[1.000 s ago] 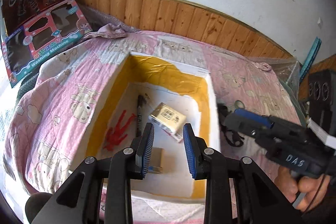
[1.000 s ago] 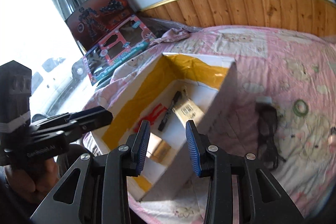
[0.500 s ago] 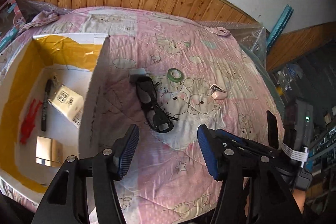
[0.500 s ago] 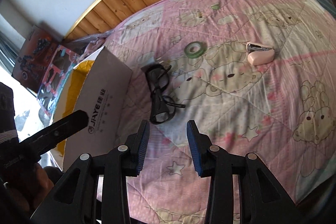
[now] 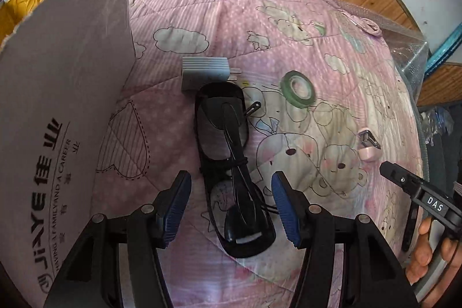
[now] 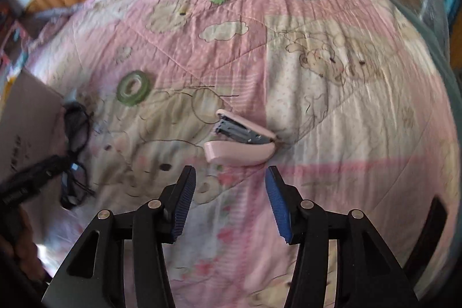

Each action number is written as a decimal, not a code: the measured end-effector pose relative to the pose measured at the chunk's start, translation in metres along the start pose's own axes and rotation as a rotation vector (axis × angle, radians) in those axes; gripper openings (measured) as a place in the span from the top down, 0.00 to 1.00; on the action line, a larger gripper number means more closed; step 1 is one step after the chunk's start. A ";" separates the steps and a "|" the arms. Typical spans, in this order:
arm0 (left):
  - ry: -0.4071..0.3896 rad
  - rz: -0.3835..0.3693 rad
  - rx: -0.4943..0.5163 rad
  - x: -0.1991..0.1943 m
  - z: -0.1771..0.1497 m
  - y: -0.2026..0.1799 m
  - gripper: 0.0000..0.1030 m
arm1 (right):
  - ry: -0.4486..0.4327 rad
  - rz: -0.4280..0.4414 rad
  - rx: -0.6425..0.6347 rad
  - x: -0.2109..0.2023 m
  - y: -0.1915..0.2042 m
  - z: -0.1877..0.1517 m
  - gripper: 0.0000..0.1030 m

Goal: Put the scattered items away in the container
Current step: 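Grasp the black glasses with the left tool while the right tool grasps the pink stapler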

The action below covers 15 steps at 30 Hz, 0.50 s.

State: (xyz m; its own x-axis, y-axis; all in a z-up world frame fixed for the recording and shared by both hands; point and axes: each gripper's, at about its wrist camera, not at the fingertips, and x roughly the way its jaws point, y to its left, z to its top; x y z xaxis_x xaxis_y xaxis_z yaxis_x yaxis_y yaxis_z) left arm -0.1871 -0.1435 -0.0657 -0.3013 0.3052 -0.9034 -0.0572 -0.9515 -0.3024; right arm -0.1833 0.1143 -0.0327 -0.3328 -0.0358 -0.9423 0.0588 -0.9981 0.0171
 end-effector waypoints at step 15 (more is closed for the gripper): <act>-0.040 -0.016 0.094 0.015 0.003 -0.010 0.63 | 0.058 0.491 0.256 0.033 -0.045 0.016 0.61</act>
State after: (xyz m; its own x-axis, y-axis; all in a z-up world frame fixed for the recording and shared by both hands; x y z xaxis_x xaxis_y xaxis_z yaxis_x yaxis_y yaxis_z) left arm -0.1939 -0.1292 -0.0751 -0.3375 0.3203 -0.8852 -0.1508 -0.9466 -0.2850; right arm -0.2119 0.1572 -0.0593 -0.2710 -0.5043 -0.8199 -0.0387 -0.8454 0.5328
